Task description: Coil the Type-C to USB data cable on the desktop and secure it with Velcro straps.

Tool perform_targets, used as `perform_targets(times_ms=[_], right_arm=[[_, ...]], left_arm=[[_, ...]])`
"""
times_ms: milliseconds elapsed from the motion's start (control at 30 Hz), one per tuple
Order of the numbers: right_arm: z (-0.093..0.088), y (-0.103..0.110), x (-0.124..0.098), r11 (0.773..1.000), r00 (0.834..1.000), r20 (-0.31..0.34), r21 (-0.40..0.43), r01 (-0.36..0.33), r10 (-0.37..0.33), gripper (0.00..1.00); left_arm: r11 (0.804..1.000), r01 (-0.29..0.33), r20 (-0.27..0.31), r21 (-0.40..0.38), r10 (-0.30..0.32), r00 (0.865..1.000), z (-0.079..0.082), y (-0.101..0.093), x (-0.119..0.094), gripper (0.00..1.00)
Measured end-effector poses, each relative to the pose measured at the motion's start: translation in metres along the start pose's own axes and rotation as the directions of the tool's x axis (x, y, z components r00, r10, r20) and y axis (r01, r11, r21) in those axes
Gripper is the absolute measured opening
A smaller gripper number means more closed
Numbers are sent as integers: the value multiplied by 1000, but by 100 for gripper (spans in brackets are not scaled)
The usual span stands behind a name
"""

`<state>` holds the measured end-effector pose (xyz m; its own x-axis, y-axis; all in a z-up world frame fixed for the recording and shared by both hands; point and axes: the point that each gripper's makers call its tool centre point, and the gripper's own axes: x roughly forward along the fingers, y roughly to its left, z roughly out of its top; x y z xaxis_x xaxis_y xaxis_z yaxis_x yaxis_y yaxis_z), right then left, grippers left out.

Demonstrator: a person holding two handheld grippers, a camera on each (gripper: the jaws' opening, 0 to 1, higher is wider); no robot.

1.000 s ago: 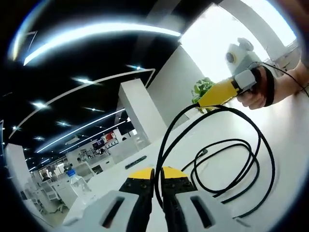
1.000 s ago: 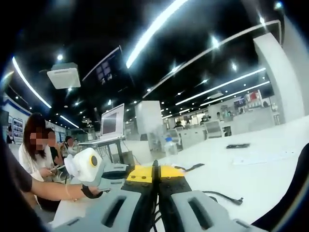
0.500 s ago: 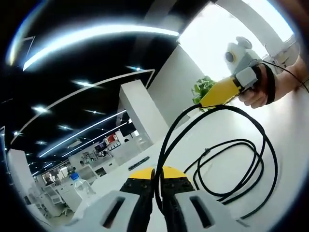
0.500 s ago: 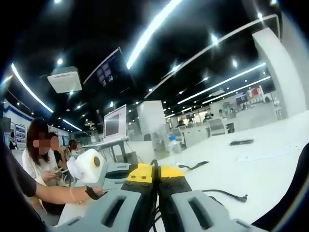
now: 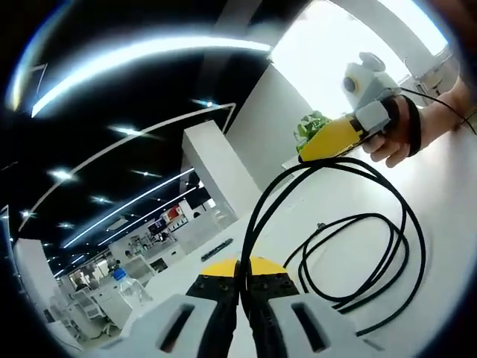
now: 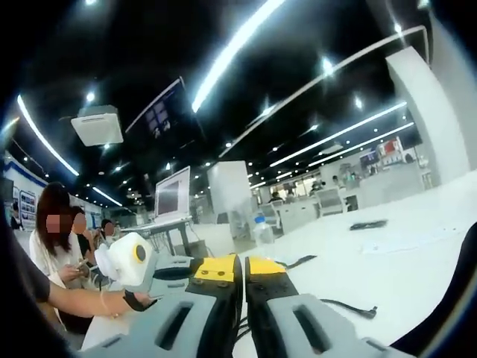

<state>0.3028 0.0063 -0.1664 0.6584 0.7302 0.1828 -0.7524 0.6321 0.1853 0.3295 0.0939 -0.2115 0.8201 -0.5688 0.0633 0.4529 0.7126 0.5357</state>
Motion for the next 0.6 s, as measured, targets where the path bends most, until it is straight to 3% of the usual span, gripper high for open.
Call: perform_targets(times_ms=[133, 200, 333, 467, 600], right_arm=[[8, -17, -1, 999, 998, 26, 14, 48, -49, 10], [2, -28, 0, 997, 997, -7, 2, 82, -82, 17], [-34, -53, 1, 987, 978, -147, 39, 154, -146, 29], [-80, -69, -2, 978, 933, -323, 71, 195, -162, 34], [-99, -70, -3, 972, 917, -370, 114, 205, -150, 32]], left_arm=[[1000, -16, -1, -13, 16, 1000, 0, 4, -1, 4], [999, -31, -1, -15, 31, 1000, 1, 9, -2, 4], [998, -57, 3, -14, 57, 998, 4, 16, -5, 4], [996, -82, 7, -31, 82, 997, 5, 24, -7, 4], [994, -93, 17, -55, 94, 995, 7, 28, -9, 4]])
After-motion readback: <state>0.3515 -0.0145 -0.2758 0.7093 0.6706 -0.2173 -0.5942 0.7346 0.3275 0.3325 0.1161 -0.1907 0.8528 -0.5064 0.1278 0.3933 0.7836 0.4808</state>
